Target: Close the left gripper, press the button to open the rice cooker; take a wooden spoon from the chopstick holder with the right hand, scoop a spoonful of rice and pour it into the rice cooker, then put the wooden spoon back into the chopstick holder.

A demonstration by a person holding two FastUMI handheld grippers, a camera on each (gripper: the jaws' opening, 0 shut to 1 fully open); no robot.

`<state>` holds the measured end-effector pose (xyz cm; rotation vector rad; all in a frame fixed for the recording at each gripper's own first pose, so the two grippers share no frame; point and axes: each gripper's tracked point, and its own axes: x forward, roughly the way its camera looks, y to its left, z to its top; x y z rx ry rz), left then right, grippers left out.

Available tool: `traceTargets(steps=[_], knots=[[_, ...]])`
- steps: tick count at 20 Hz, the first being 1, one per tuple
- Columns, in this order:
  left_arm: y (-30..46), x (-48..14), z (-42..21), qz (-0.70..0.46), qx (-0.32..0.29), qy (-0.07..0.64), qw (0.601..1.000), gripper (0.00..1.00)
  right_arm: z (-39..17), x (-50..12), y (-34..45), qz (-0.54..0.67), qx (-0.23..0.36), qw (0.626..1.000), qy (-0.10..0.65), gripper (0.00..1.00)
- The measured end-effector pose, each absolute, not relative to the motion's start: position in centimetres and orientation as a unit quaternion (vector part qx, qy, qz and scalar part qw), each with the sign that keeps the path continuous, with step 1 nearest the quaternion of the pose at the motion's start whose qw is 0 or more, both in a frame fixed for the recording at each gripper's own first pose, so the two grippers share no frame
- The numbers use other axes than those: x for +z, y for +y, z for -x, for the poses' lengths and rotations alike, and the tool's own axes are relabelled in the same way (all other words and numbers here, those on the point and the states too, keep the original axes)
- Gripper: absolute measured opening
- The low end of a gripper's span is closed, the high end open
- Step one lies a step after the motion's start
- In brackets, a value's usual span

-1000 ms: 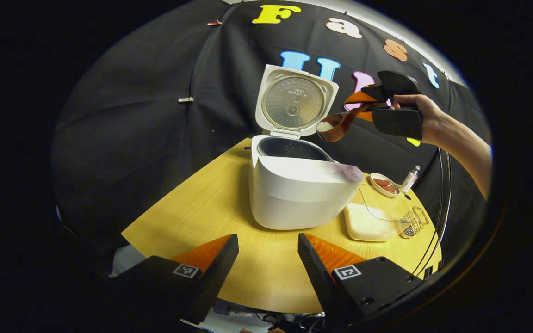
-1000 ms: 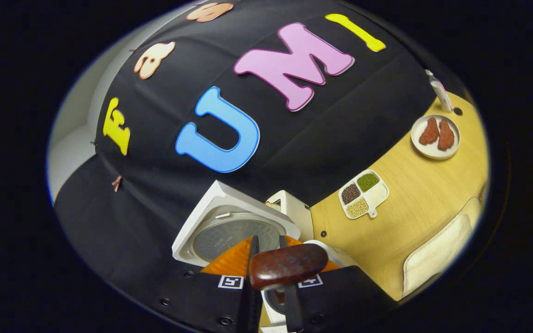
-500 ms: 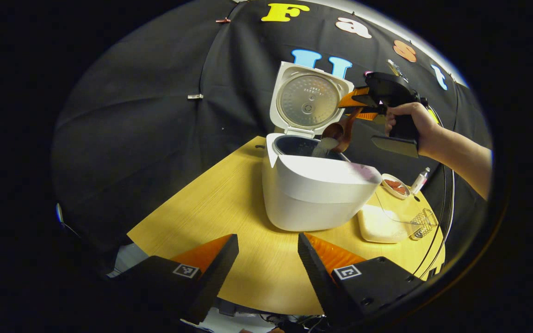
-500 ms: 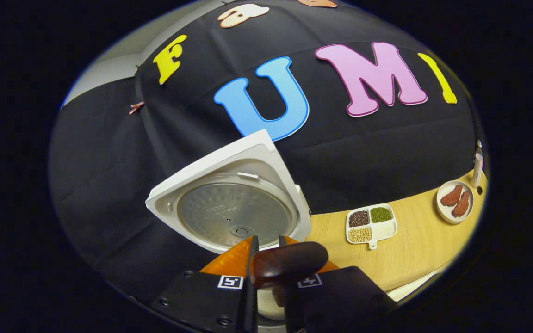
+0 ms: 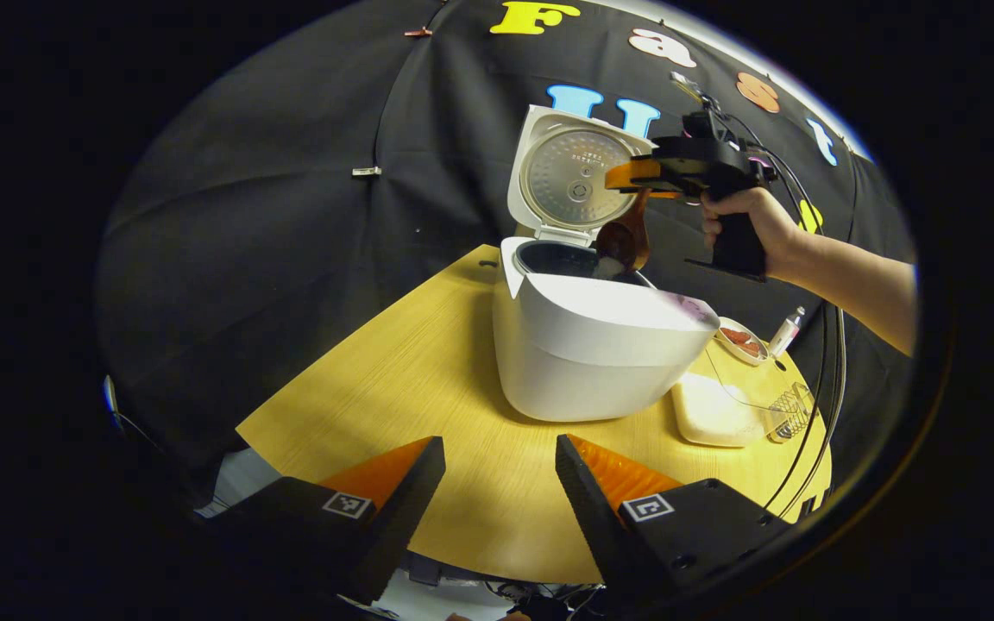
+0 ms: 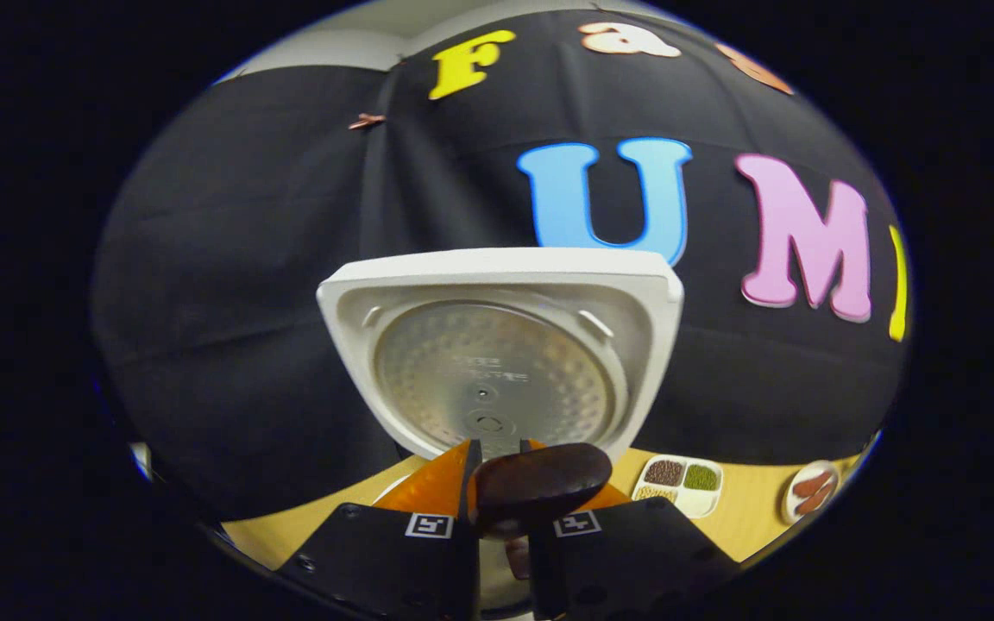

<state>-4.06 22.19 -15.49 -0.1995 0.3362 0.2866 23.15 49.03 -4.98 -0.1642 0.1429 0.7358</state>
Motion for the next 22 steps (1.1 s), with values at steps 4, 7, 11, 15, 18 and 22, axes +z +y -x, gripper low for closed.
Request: traceTargets(steps=[4,7,11,15,18,22], knots=[[22.1,-15.2,4.1,0.1,0.142,0.161,0.971,0.9,-20.1,-7.3,51.5,0.164,0.407,0.898,0.038,0.27],[22.3,-15.2,4.4,0.099,0.147,0.161,0.971,0.9,-19.0,-8.3,52.5,0.202,0.422,0.883,0.028,0.22],[22.3,-15.6,5.0,0.106,0.151,0.162,0.969,0.9,-18.3,-7.3,52.3,0.19,0.426,0.884,0.023,0.23],[21.4,-15.5,5.0,0.103,0.147,0.16,0.971,0.9,-18.6,-3.9,50.5,0.091,0.418,0.902,0.05,0.27],[20.1,-15.3,4.4,0.097,0.136,0.159,0.973,0.9,-19.8,0.0,46.8,0.005,0.389,0.92,0.057,0.23],[17.4,-15.1,3.5,0.085,0.112,0.162,0.977,0.9,-20.1,3.1,39.4,-0.045,0.351,0.934,0.055,0.27]])
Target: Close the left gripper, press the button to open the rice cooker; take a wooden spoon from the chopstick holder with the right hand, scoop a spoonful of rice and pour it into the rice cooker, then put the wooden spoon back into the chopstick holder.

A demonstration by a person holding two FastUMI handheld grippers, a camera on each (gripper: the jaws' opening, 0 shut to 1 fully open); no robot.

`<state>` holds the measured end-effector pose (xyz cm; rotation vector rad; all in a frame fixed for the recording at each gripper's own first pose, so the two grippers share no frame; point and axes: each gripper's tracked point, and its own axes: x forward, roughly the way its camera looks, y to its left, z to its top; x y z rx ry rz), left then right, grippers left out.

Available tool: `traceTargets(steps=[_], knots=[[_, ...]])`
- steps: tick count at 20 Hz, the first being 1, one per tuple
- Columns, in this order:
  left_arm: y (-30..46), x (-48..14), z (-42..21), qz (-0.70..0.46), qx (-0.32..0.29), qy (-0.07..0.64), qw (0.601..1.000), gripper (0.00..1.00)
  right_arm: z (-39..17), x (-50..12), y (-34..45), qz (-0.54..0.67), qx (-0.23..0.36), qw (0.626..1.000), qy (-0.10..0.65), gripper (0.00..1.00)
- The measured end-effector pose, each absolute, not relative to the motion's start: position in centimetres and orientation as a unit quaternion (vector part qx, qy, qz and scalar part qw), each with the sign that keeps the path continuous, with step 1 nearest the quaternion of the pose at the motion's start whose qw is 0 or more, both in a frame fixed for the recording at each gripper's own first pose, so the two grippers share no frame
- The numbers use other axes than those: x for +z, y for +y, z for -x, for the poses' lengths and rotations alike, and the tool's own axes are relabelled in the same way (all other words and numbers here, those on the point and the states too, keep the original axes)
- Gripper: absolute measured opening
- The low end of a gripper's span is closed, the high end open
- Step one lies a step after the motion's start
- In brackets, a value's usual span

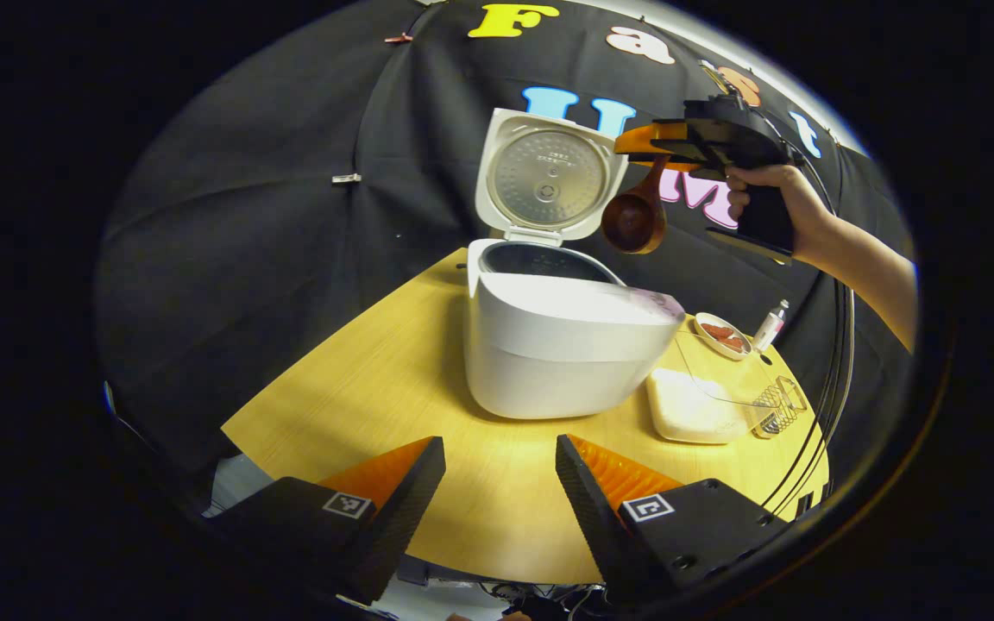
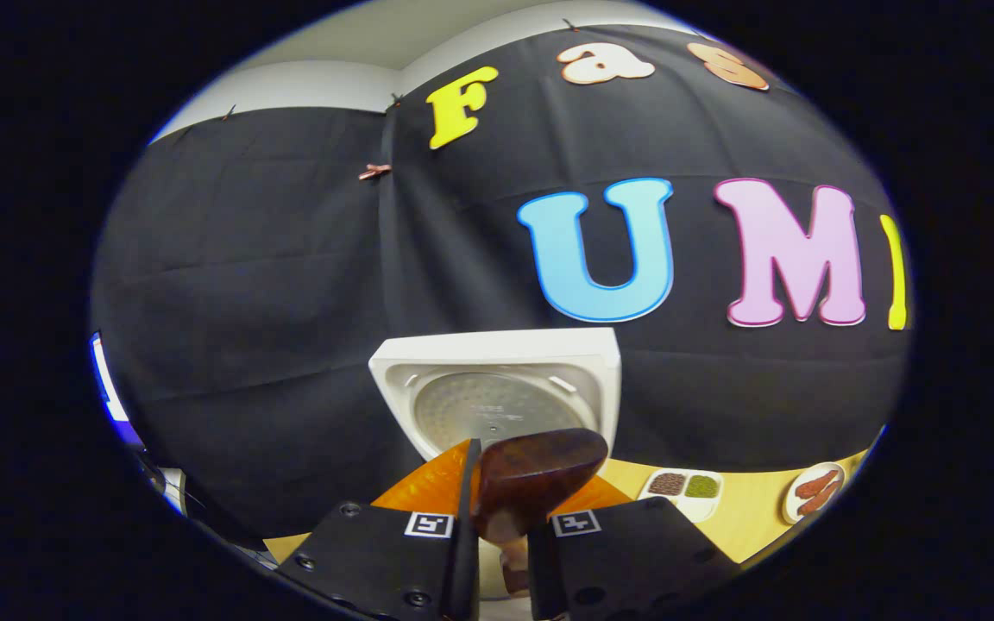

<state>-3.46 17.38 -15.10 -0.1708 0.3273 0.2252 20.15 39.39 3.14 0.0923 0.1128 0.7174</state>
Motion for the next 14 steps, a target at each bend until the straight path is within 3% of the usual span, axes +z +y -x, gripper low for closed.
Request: traceTargets(steps=[6,14], knots=[[11.5,-14.7,1.2,0.062,0.06,0.168,0.982,0.9,-20.2,5.3,26.5,-0.059,0.271,0.96,0.036,0.27],[2.8,-14.6,-1.0,0.028,-0.003,0.183,0.983,0.9,-20.6,2.4,8.6,-0.062,0.147,0.986,0.055,0.27]])
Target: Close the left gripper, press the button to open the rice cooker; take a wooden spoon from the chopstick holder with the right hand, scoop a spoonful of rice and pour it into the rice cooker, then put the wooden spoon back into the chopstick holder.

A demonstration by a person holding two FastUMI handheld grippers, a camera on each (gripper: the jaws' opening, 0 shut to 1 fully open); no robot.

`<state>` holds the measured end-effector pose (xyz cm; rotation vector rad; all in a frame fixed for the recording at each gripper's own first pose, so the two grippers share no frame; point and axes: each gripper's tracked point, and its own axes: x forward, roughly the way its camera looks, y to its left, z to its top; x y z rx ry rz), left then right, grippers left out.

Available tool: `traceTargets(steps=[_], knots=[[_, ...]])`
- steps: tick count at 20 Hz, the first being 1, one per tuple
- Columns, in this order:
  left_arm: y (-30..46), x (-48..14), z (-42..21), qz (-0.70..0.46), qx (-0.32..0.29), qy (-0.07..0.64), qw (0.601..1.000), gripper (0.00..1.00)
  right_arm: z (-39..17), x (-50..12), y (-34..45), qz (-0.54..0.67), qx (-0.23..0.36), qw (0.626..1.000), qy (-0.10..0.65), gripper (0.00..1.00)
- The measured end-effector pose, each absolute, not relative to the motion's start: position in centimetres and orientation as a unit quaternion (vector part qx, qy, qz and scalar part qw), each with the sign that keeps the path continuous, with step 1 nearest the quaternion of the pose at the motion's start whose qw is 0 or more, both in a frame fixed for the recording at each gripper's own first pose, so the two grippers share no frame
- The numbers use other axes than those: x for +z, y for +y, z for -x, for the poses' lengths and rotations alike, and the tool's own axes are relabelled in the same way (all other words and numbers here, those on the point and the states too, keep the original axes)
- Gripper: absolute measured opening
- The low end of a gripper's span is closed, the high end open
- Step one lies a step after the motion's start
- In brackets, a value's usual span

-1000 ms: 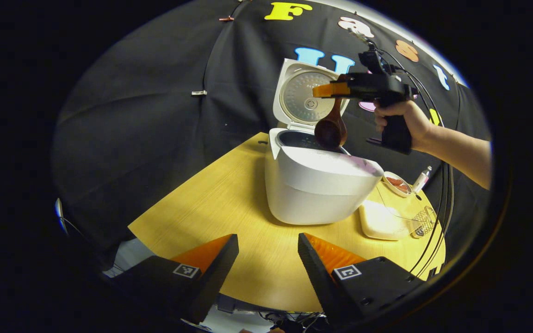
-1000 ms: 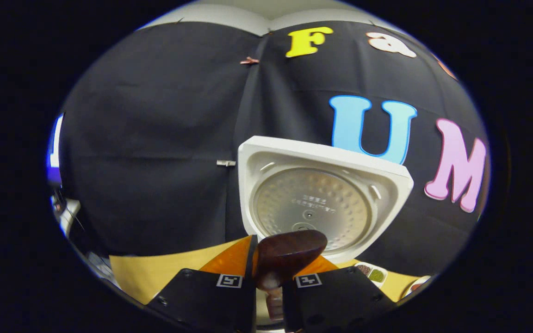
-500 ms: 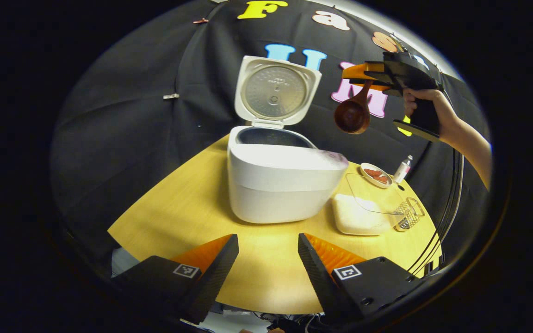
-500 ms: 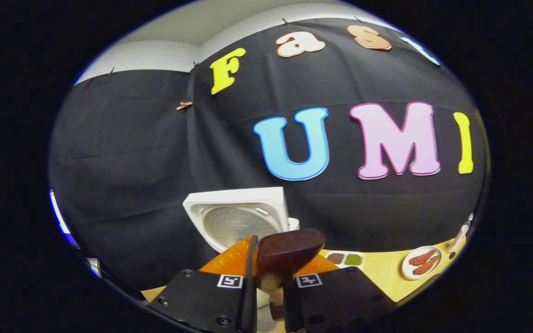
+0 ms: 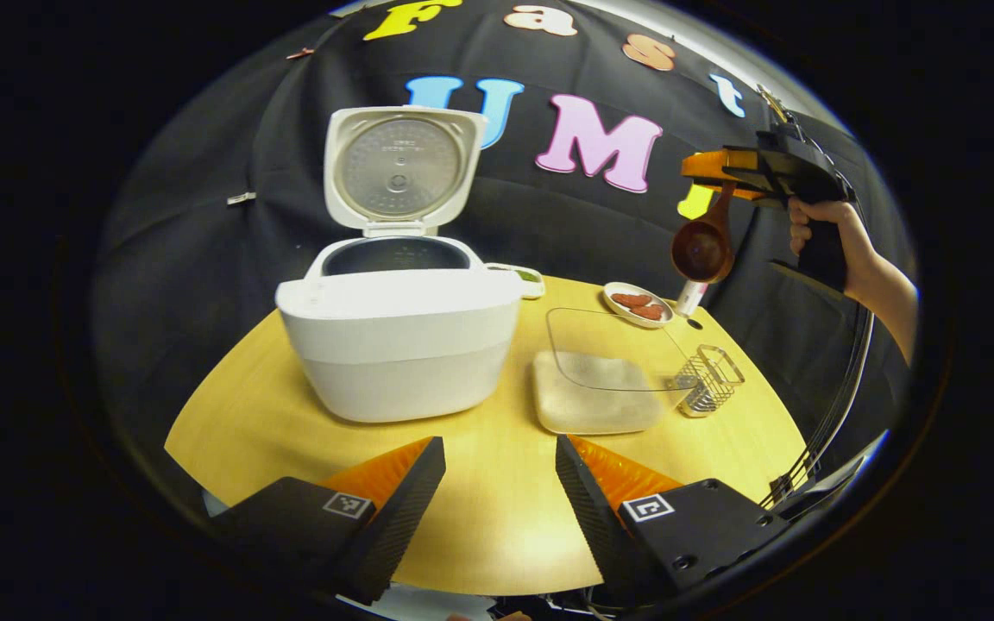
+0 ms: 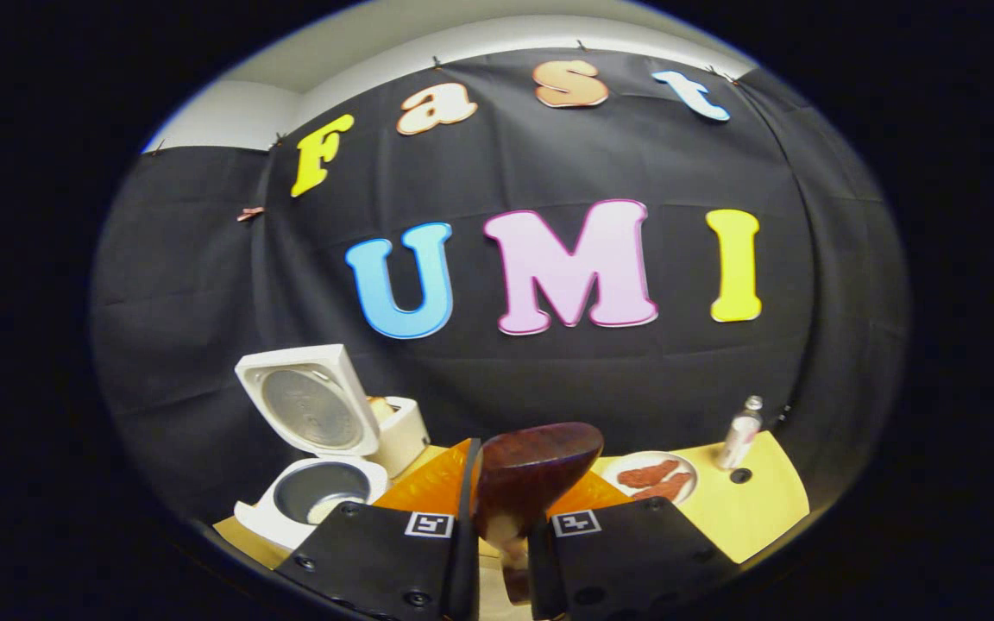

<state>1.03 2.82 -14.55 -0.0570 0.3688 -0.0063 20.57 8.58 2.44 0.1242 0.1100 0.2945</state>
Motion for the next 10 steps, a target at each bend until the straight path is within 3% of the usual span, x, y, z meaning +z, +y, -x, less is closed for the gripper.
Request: traceTargets(steps=[6,7,8,10], knots=[[-1.3,-14.3,-2.3,-0.001,-0.027,0.195,0.98,0.9,-20.8,-2.3,0.5,-0.084,0.084,0.989,0.089,0.27],[-1.7,-14.3,-2.5,-0.004,-0.027,0.196,0.98,0.9,-21.0,-3.5,-0.5,-0.091,0.074,0.989,0.095,0.22],[-2.1,-14.1,-2.7,-0.005,-0.026,0.196,0.98,0.9,-20.9,-4.3,-1.4,-0.096,0.065,0.988,0.1,0.27],[-2.8,-14.2,-2.9,-0.004,-0.025,0.199,0.98,0.9,-21.0,-6.3,-3.2,-0.109,0.046,0.987,0.112,0.27]])
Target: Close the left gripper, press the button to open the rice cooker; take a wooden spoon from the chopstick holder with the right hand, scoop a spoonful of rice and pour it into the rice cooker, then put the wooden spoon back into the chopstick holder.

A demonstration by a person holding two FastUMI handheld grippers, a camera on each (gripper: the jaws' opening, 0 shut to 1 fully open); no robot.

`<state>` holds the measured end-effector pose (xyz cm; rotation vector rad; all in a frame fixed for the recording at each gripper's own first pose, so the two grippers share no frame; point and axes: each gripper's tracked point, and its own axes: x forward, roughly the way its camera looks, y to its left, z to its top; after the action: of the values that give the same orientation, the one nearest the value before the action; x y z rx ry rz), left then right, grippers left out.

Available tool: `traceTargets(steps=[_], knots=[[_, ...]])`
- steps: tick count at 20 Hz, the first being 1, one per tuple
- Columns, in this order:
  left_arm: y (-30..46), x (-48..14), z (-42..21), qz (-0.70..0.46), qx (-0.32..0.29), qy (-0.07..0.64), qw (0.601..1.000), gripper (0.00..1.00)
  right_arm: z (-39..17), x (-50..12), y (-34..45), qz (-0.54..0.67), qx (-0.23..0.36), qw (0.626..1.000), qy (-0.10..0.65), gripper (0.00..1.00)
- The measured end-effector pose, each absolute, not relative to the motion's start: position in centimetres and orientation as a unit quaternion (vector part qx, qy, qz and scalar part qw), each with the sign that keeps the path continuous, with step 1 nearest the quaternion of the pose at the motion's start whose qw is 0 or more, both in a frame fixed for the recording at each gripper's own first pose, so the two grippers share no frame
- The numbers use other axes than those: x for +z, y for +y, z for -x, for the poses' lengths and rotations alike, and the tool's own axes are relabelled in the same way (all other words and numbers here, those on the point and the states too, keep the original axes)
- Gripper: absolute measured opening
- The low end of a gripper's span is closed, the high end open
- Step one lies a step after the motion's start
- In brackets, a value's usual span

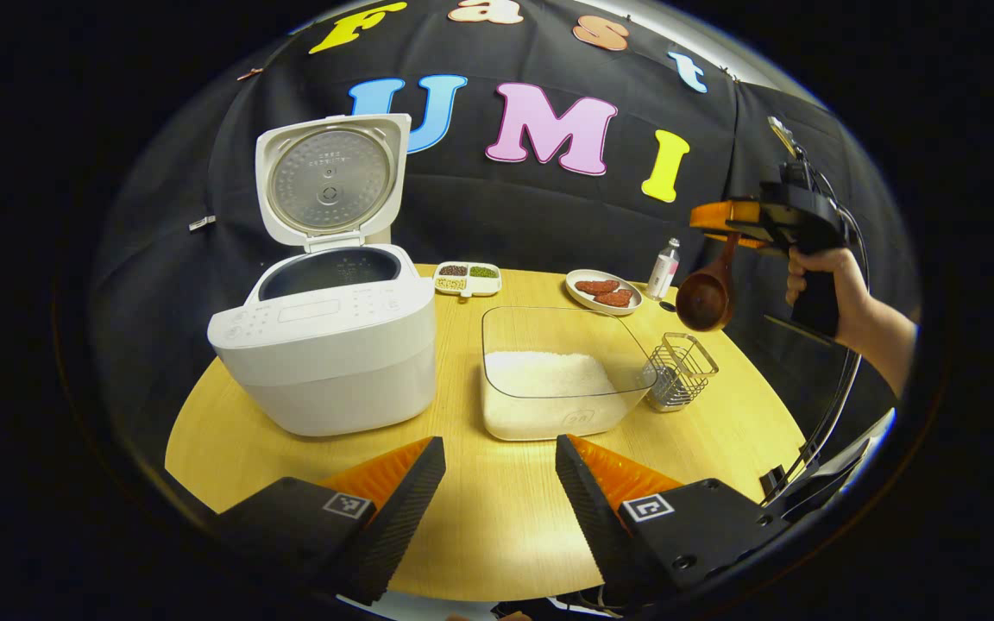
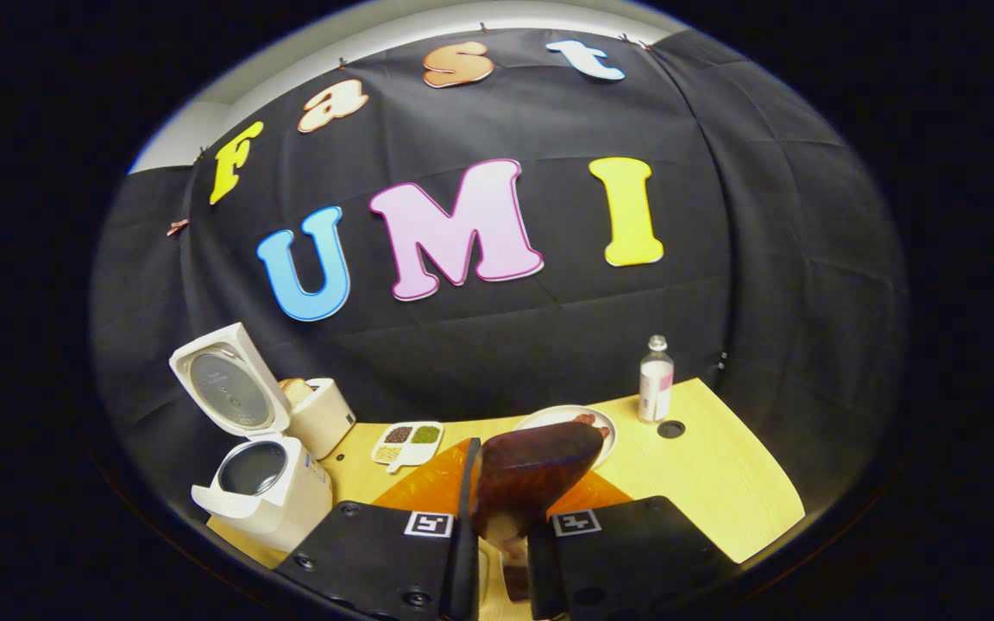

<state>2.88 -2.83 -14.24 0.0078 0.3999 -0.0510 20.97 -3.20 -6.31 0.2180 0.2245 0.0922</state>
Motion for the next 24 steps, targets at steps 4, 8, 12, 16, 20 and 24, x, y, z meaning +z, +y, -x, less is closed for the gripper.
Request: traceTargets(steps=[4,8,12,16,20,24], knots=[[-3.9,-14.3,-3.5,-0.008,-0.016,0.207,0.978,0.9,-21.0,-10.2,-5.9,-0.142,0.013,0.98,0.139,0.27],[-4.5,-13.5,-4.0,-0.013,-0.007,0.206,0.979,0.9,-21.4,-13.8,-7.9,-0.176,-0.017,0.971,0.159,0.27],[-4.3,-11.4,-4.6,0.01,0.006,0.191,0.981,0.9,-21.9,-16.6,-8.8,-0.226,-0.042,0.957,0.178,0.27],[-1.6,-8.5,-5.3,0.02,0.044,0.165,0.985,0.9,-21.7,-18.9,-9.2,-0.246,-0.052,0.946,0.203,0.27],[3.1,-5.5,-5.4,0.006,0.106,0.141,0.984,0.9,-20.9,-19.1,-8.9,-0.251,-0.047,0.944,0.21,0.29],[5.6,-1.9,-5.2,0.025,0.14,0.111,0.984,0.9,-19.6,-17.9,-9.1,-0.239,-0.04,0.949,0.202,0.74]])
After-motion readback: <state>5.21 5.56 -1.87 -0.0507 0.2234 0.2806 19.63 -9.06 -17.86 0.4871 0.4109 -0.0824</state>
